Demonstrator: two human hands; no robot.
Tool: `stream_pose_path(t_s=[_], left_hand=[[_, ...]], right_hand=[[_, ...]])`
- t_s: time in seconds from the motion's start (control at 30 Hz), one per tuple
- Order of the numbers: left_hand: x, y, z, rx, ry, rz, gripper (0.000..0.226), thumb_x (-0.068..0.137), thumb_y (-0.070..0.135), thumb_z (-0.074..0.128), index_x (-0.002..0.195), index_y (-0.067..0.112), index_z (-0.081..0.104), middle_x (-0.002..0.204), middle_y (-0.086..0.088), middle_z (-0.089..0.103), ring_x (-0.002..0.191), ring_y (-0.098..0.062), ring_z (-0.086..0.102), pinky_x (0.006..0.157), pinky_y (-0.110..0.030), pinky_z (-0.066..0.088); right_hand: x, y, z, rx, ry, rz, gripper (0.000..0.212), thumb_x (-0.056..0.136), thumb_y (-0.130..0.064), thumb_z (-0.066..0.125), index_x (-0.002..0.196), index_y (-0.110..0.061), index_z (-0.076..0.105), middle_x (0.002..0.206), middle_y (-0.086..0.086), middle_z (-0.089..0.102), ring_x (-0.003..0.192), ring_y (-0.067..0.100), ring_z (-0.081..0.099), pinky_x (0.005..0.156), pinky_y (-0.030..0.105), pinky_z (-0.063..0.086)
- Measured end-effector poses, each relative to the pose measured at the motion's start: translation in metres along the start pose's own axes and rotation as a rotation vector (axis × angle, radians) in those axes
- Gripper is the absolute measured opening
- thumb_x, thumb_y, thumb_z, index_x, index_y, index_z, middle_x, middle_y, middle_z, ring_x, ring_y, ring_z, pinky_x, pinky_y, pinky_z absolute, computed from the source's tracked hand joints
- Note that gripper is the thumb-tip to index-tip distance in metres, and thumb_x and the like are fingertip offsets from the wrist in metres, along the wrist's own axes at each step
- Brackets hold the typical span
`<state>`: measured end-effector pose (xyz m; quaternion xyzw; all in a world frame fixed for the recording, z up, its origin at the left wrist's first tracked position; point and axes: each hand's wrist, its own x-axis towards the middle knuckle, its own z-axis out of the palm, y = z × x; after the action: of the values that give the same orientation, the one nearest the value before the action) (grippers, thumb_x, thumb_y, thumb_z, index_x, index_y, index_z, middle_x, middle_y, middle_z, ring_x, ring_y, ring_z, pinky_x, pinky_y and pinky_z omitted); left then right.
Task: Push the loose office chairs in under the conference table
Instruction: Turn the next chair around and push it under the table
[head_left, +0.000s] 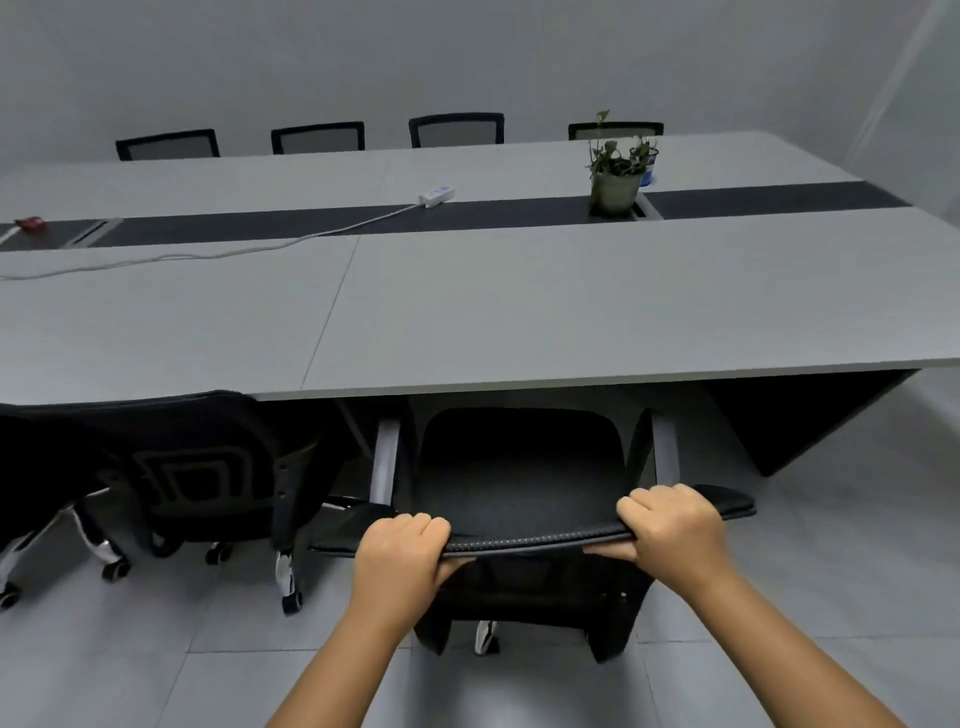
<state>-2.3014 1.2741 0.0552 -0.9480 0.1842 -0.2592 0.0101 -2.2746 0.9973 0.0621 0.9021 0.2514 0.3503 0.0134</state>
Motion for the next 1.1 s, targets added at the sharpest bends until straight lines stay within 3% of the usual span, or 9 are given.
stream_pose_path(t_s=[0.07, 0.2, 0.37, 0.5, 0.63, 0.77, 0.87, 0.97, 1.1], left_hand=[[0.017, -0.009, 0.012, -0.004, -0.025, 0.004, 0.042, 0.068, 0.051, 0.058, 0.047, 0.016, 0.049, 0.041, 0.003, 0.043, 0.035, -0.015, 0.041, 0.046, -0.019, 0.02], [0.052, -0.026, 0.036, -0.011, -0.041, -0.028, 0.048, 0.077, 0.053, 0.041, 0.048, 0.015, 0.047, 0.04, 0.002, 0.041, 0.036, -0.015, 0.04, 0.04, -0.022, 0.022], [0.09, -0.057, 0.062, 0.002, -0.099, -0.015, 0.033, 0.061, 0.039, 0.071, 0.058, 0.017, 0.047, 0.042, 0.002, 0.044, 0.037, -0.018, 0.044, 0.045, -0.022, 0.018], [0.121, -0.081, 0.078, -0.02, -0.039, -0.054, 0.061, 0.093, 0.049, 0.022, 0.053, 0.014, 0.052, 0.042, 0.0, 0.045, 0.036, -0.019, 0.044, 0.045, -0.023, 0.018], [0.135, -0.128, 0.089, 0.041, -0.152, -0.034, 0.038, 0.075, 0.042, 0.064, 0.053, 0.012, 0.056, 0.043, 0.0, 0.046, 0.036, -0.022, 0.044, 0.045, -0.019, 0.01], [0.13, -0.163, 0.092, -0.027, -0.139, -0.072, 0.062, 0.092, 0.053, 0.018, 0.057, 0.015, 0.051, 0.045, 0.0, 0.046, 0.037, -0.021, 0.043, 0.048, -0.017, 0.004], [0.126, -0.163, 0.095, -0.051, -0.095, -0.052, 0.053, 0.091, 0.055, 0.015, 0.066, 0.018, 0.043, 0.048, 0.001, 0.048, 0.039, -0.02, 0.044, 0.048, -0.023, 0.017], [0.126, -0.165, 0.096, -0.075, -0.079, -0.037, 0.048, 0.09, 0.058, 0.015, 0.071, 0.02, 0.038, 0.05, 0.001, 0.05, 0.042, -0.02, 0.045, 0.052, -0.025, 0.017], [0.125, -0.167, 0.093, -0.137, -0.093, -0.002, 0.057, 0.09, 0.059, 0.014, 0.07, 0.02, 0.05, 0.052, 0.002, 0.053, 0.045, -0.019, 0.048, 0.055, -0.029, 0.02]], right_hand=[[0.015, 0.012, 0.018, 0.006, 0.003, -0.007, 0.066, 0.079, -0.07, 0.033, 0.044, -0.014, 0.041, 0.04, 0.0, 0.038, 0.035, 0.017, 0.037, 0.047, 0.024, 0.019], [0.053, 0.032, 0.052, 0.03, 0.051, -0.036, 0.066, 0.078, -0.07, 0.035, 0.043, -0.014, 0.04, 0.039, 0.0, 0.036, 0.035, 0.016, 0.034, 0.048, 0.027, 0.015], [0.097, 0.048, 0.107, 0.17, 0.087, -0.055, 0.066, 0.088, -0.06, 0.018, 0.044, -0.013, 0.037, 0.04, 0.001, 0.033, 0.042, 0.013, 0.026, 0.039, 0.025, 0.02], [0.136, 0.06, 0.137, 0.121, 0.078, -0.069, 0.067, 0.083, -0.067, 0.028, 0.044, -0.015, 0.043, 0.04, -0.001, 0.039, 0.036, 0.016, 0.035, 0.042, 0.026, 0.021], [0.159, 0.035, 0.163, 0.133, 0.138, -0.033, 0.062, 0.082, -0.066, 0.035, 0.046, -0.017, 0.045, 0.042, -0.002, 0.042, 0.038, 0.016, 0.039, 0.047, 0.026, 0.021], [0.172, 0.006, 0.18, 0.141, 0.223, -0.023, 0.061, 0.084, -0.063, 0.033, 0.046, -0.016, 0.043, 0.042, -0.001, 0.039, 0.038, 0.017, 0.037, 0.05, 0.027, 0.017], [0.173, 0.005, 0.175, 0.124, 0.238, -0.01, 0.062, 0.083, -0.064, 0.035, 0.045, -0.016, 0.042, 0.042, 0.0, 0.038, 0.037, 0.017, 0.035, 0.05, 0.027, 0.017], [0.173, 0.004, 0.172, 0.093, 0.224, -0.006, 0.063, 0.081, -0.067, 0.034, 0.045, -0.015, 0.042, 0.041, 0.001, 0.039, 0.037, 0.018, 0.036, 0.05, 0.026, 0.017], [0.174, 0.0, 0.163, 0.044, 0.153, 0.055, 0.066, 0.079, -0.071, 0.032, 0.046, -0.014, 0.044, 0.043, 0.001, 0.042, 0.038, 0.018, 0.039, 0.05, 0.027, 0.017]])
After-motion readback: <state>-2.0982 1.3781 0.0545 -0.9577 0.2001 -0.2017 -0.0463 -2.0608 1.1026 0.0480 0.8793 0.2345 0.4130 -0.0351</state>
